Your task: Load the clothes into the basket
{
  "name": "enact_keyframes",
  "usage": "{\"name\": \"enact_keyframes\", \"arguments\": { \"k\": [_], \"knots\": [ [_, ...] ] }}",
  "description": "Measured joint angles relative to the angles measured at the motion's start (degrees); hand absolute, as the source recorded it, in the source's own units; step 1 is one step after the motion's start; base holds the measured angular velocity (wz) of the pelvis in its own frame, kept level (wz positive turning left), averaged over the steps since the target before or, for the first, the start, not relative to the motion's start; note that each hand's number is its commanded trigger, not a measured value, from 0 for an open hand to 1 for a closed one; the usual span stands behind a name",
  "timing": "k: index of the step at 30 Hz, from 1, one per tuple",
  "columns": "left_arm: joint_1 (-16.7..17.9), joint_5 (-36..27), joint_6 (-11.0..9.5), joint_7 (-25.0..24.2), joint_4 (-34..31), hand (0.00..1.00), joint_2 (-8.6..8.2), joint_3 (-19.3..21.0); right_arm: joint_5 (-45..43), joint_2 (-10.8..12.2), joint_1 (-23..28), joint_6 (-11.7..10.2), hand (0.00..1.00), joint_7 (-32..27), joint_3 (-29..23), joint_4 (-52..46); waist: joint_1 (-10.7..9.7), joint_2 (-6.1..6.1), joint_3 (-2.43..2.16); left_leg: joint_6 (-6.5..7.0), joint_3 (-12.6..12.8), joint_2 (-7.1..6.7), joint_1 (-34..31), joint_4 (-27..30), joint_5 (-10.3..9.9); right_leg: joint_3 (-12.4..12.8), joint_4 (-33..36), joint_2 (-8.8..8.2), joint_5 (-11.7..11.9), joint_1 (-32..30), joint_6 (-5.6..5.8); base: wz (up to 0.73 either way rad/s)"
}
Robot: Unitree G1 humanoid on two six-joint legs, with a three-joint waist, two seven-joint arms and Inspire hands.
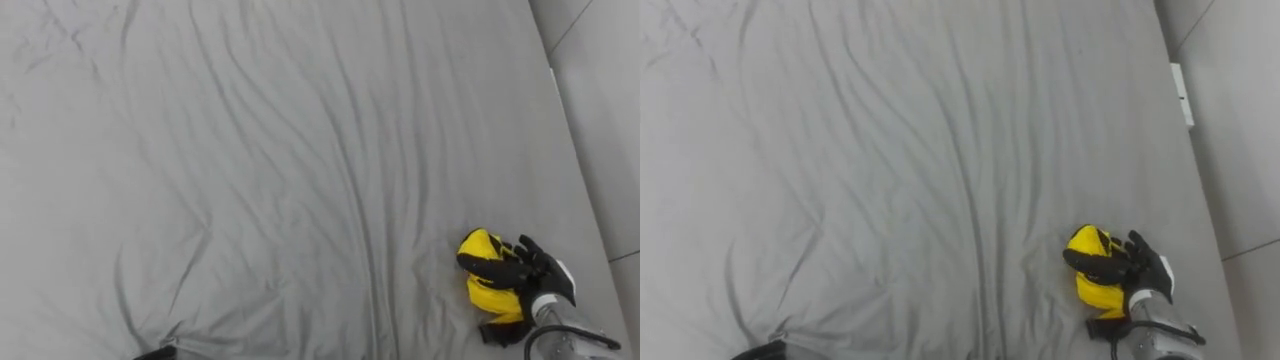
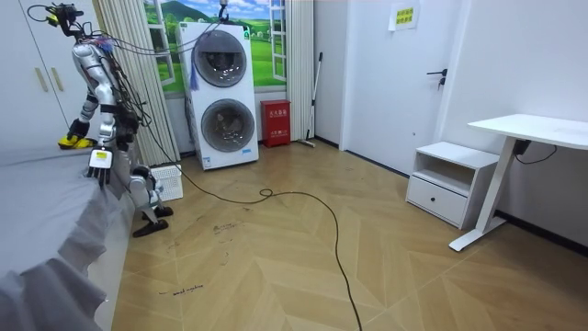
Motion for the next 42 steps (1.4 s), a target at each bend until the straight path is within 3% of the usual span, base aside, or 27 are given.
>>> {"name": "enact_keyframes", "arguments": {
  "k": [2,4,5,6,15,25,31,35,39,42],
  "knots": [
    [-0.5,0.5,0.0,0.0,0.2,0.0,-0.01,-0.2,-2.4,-0.3,0.5,-0.1,0.0,0.1,0.7,0.1,0.2,-0.21,-0.29,0.3,0.2,-0.21,-0.3,0.0,0.2,-0.4,0.1,-0.35,-0.1,-0.6,0.25,0.1],
    [-1.4,0.4,0.0,0.0,1.4,0.0,0.07,-0.8,-3.4,-0.2,1.0,-0.2,0.23,0.1,1.3,0.6,0.4,-0.37,-0.4,0.36,0.1,-0.37,-0.1,-0.1,0.2,-0.6,0.1,-0.53,-0.1,-0.6,0.24,0.02],
    [-1.5,0.4,0.1,0.0,1.7,0.0,0.35,-1.5,-3.4,0.0,1.2,-0.2,0.79,0.1,2.0,1.2,0.7,-0.53,-0.51,0.36,0.0,-0.44,0.1,-0.1,0.2,-0.7,0.1,-0.62,-0.1,-0.5,0.21,0.0],
    [-1.5,0.4,0.1,0.0,1.7,0.0,0.44,-1.8,-3.6,0.1,1.2,-0.3,1.0,0.2,2.6,1.6,1.0,-0.57,-0.52,0.36,-0.2,-0.47,0.2,-0.2,0.2,-0.8,0.1,-0.63,-0.1,-0.3,0.2,0.0],
    [-3.5,-0.1,-0.1,0.0,3.8,0.0,0.95,-3.4,-5.9,0.7,4.0,-0.3,1.0,-0.1,8.1,4.4,1.0,-0.82,-0.19,0.42,-1.6,-0.72,0.5,-0.5,0.2,-1.9,-0.4,-0.5,0.4,1.0,-0.59,0.09],
    [-3.2,0.0,-0.6,0.3,3.7,0.0,0.46,-3.4,-8.1,5.6,10.4,0.4,1.0,2.7,9.8,4.5,0.9,-0.57,-0.3,0.7,-1.4,-1.58,0.4,-0.6,0.4,-1.8,-2.0,-0.71,0.7,1.6,-1.02,-0.01],
    [-2.2,0.0,-0.4,0.5,3.3,0.0,0.47,-3.5,-9.3,5.2,10.6,1.7,1.0,3.0,9.6,3.9,1.0,-0.54,-0.54,0.7,-1.4,-1.63,2.0,-1.0,0.4,-0.6,-2.9,-0.71,0.7,2.6,-1.01,-0.07],
    [-0.8,1.6,0.0,0.4,3.2,0.0,0.47,-2.4,-12.2,4.5,11.1,4.1,1.0,3.0,6.8,-0.9,-0.5,-0.32,-0.54,0.7,-1.1,-1.59,4.5,-1.8,0.4,-0.4,-2.9,-0.77,0.7,5.1,-0.94,-0.07],
    [0.6,3.6,0.4,0.4,3.1,0.0,0.44,0.1,-12.3,4.2,11.2,4.3,1.0,3.0,1.7,-7.1,-1.8,-0.78,-0.42,0.69,1.3,-1.44,7.3,-2.7,0.4,1.5,-2.9,-0.57,0.7,6.6,-0.93,-0.25],
    [2.6,3.7,1.9,0.5,2.9,0.0,0.49,1.2,-11.9,2.3,13.4,5.1,1.0,3.0,-0.8,-19.8,-2.8,-1.11,-0.32,0.7,3.5,-1.37,10.5,-3.2,0.4,4.5,-3.0,-0.6,0.6,8.4,-0.79,-0.46]
  ]
}}
